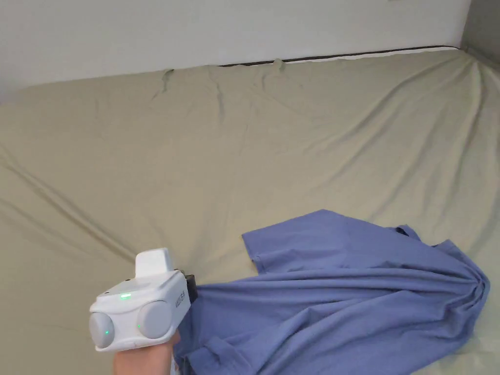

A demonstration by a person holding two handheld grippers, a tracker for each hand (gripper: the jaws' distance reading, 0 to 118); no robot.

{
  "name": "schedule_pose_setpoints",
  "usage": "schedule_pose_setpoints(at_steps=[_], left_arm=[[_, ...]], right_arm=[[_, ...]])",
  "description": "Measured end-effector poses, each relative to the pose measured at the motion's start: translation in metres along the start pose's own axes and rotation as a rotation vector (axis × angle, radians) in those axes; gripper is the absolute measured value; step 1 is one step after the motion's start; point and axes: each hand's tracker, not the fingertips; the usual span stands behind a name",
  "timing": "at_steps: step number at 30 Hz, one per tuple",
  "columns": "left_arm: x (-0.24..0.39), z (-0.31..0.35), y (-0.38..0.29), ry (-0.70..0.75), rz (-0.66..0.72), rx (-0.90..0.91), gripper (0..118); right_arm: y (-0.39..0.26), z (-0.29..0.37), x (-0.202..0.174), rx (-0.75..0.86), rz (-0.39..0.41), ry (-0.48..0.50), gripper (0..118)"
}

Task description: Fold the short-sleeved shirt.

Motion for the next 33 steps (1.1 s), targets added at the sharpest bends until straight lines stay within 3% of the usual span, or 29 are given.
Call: schedule_pose_setpoints(at_steps=[8,12,15,16,17,18,19,20,21,24,28,29,31,32,33], left_arm=[[0.004,0.067,0.014,-0.088,-0.020,0.145,2],[0.012,0.084,0.007,-0.105,-0.029,0.172,2],[0.017,0.085,0.006,-0.115,-0.032,0.177,2],[0.017,0.085,0.006,-0.117,-0.029,0.174,2],[0.017,0.086,0.006,-0.122,-0.022,0.176,2],[0.018,0.089,0.006,-0.128,-0.016,0.178,2],[0.020,0.091,0.006,-0.130,-0.015,0.181,2],[0.020,0.093,0.007,-0.128,-0.016,0.181,2],[0.020,0.094,0.008,-0.129,-0.017,0.181,2],[0.020,0.098,0.008,-0.130,-0.013,0.190,2],[0.021,0.095,0.007,-0.124,-0.009,0.182,2],[0.021,0.092,0.005,-0.121,-0.006,0.174,2],[0.018,0.084,0.001,-0.117,0.001,0.164,2],[0.017,0.081,0.000,-0.117,0.004,0.158,2],[0.017,0.079,-0.002,-0.117,0.009,0.150,2]], right_arm=[[-0.012,-0.047,0.017,-0.088,-0.064,0.041,0],[-0.032,-0.096,0.024,-0.221,-0.097,0.083,0],[-0.049,-0.135,0.025,-0.316,-0.046,0.062,2],[-0.060,-0.151,0.030,-0.386,-0.091,0.103,25],[-0.075,-0.167,0.032,-0.465,-0.176,0.145,76],[-0.088,-0.177,0.031,-0.546,-0.227,0.218,118],[-0.073,-0.191,0.040,-0.279,-0.047,0.164,110],[-0.100,-0.192,0.044,-0.690,-0.359,0.173,107],[-0.094,-0.207,0.047,-0.596,-0.257,0.167,111],[-0.108,-0.238,0.050,-0.624,-0.260,0.135,118],[-0.127,-0.269,0.053,-0.765,-0.322,0.120,115],[-0.131,-0.273,0.053,-0.793,-0.341,0.140,110],[-0.137,-0.280,0.052,-0.866,-0.379,0.161,83],[-0.139,-0.276,0.050,-0.878,-0.387,0.162,79],[-0.136,-0.274,0.047,-0.844,-0.332,0.136,66]])
